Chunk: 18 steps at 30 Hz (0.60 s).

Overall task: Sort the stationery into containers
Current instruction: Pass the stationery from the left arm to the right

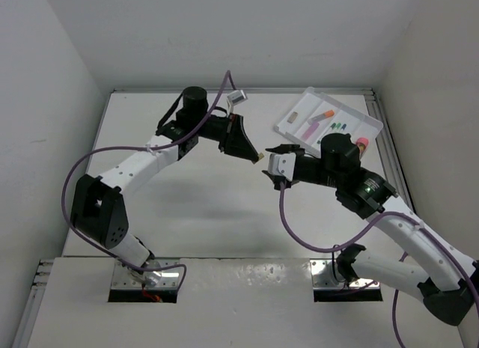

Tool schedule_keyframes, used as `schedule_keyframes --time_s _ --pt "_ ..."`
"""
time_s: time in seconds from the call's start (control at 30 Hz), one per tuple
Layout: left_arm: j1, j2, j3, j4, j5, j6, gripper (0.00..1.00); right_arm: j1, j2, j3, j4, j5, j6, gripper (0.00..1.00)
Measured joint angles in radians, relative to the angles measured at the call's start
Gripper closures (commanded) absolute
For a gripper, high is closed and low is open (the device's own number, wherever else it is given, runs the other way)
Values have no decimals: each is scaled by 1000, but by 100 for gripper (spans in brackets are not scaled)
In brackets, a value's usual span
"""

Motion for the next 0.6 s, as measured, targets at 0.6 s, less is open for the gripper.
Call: schedule_keyframes --time_s 0.6 --pt "-72 7 -48 -190 57 164 100 49 -15 2 -220 -21 -230 55"
